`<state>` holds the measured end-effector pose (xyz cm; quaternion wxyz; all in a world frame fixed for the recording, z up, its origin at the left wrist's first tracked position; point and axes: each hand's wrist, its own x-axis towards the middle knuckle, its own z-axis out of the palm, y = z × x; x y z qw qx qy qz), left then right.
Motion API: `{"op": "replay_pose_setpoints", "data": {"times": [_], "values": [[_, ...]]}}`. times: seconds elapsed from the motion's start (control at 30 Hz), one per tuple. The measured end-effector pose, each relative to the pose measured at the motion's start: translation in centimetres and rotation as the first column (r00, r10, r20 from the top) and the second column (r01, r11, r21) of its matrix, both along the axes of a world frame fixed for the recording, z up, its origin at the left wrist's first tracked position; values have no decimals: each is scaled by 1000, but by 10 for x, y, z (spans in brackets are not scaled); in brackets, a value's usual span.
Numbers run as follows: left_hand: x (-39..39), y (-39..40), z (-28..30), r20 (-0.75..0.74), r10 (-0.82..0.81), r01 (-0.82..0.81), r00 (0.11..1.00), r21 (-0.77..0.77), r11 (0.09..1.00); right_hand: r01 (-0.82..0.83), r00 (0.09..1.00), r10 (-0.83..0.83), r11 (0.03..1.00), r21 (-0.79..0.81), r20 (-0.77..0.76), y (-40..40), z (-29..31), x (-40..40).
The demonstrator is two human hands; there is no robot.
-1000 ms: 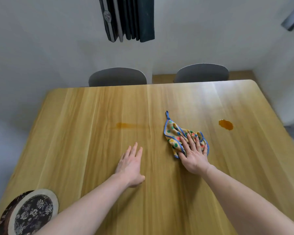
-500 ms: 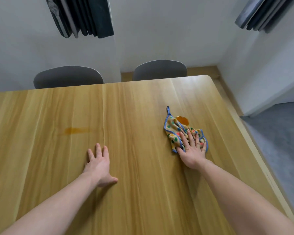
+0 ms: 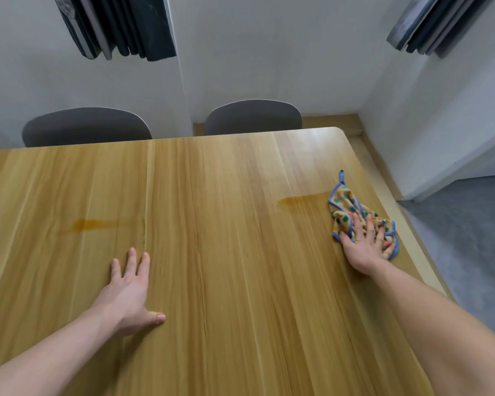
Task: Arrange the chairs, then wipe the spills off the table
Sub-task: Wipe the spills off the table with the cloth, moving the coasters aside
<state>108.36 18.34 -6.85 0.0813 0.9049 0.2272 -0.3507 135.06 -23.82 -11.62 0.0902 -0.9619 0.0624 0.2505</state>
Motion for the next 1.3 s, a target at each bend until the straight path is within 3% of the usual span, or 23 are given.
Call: {"op": "replay_pose_setpoints", "data": {"times": [0.33,0.5,0.63,0.8,0.9,1.1,1.3], "values": [[0,0,-1,6,22,-22,1000,-26,999,168,985,-169,985,-41,-25,49,3,24],[1,-2,1,7,34,-34,999,-26,999,-155,988,155,988,-18,-7,149,6,9],[2,-3,3,2,41,-41,999,-24,999,-472,880,474,876,102,6,224,6,-31],[2,-3,3,-4,40,-40,999,-29,999,-553,833,549,821,140,72,205,1,-31],[2,-3,2,-2,38,-38,999,-31,999,-496,868,489,863,98,86,169,-1,-10],[2,-2,1,9,44,-44,999,-33,998,-188,981,188,982,0,41,70,0,43],[0,1,-2,32,47,-46,998,-27,999,70,997,-72,995,-75,-15,24,5,86]]}}
